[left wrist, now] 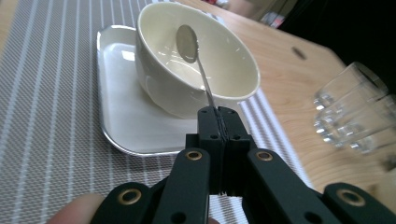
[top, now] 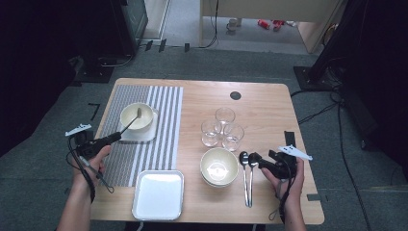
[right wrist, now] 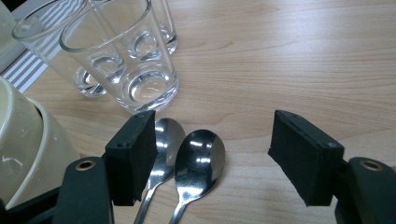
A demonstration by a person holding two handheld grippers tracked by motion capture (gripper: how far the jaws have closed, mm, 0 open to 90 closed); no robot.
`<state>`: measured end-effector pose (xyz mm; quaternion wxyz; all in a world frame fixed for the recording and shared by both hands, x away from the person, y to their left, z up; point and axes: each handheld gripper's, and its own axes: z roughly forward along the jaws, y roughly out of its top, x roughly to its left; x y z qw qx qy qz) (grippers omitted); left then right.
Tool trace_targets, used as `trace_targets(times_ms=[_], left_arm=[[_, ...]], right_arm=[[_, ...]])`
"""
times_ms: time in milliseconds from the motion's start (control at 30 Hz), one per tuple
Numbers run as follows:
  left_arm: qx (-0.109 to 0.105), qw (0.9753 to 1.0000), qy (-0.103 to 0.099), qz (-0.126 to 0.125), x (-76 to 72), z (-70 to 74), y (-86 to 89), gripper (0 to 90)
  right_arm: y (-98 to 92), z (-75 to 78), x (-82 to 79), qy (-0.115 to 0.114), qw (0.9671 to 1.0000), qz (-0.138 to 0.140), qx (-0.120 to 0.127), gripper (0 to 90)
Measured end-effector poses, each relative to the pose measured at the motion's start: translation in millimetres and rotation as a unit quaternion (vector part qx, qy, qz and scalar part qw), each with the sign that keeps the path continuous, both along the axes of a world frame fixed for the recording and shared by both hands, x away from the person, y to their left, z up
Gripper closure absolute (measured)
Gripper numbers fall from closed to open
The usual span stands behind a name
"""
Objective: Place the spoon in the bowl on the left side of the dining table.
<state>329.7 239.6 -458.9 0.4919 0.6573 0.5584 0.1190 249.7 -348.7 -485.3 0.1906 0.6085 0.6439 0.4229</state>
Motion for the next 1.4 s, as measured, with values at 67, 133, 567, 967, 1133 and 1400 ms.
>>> trace_targets(times_ms=[67, 133, 567, 967, 1133, 1400], left_arm=[[0.034, 0.9991, -0.018, -0.015, -1.6, 2.0, -3.9, 90.0], [0.085, 0.9952, -0.04, -0.028, -3.4, 3.7, -9.8, 90.0], [0.109, 0.9912, -0.057, -0.049, -4.1, 4.3, -18.8, 72.8], [0.069, 0.996, -0.045, -0.036, -1.2, 2.9, -21.2, 61.4], [0.027, 0.9991, -0.031, 0.007, 2.3, -1.1, -14.3, 68.4], [0.003, 0.9982, -0.024, 0.054, 14.5, -4.3, -2.4, 77.8]], right_arm=[[0.1, -0.1, 0.0, 0.0, 1.0, 0.0, 0.0, 31.9], [0.2, -0.2, 0.0, 0.0, 1.0, 0.0, 0.0, 31.9], [-0.6, 0.0, -0.2, 0.001, 1.0, -0.001, -0.001, 31.9], [-1.4, 0.6, -0.4, 0.0, 1.0, -0.003, -0.003, 31.9], [-2.4, 1.9, -0.9, -0.002, 1.0, -0.005, -0.003, 31.9], [-7.3, 2.1, -1.9, -0.004, 0.9999, -0.013, 0.005, 32.3]])
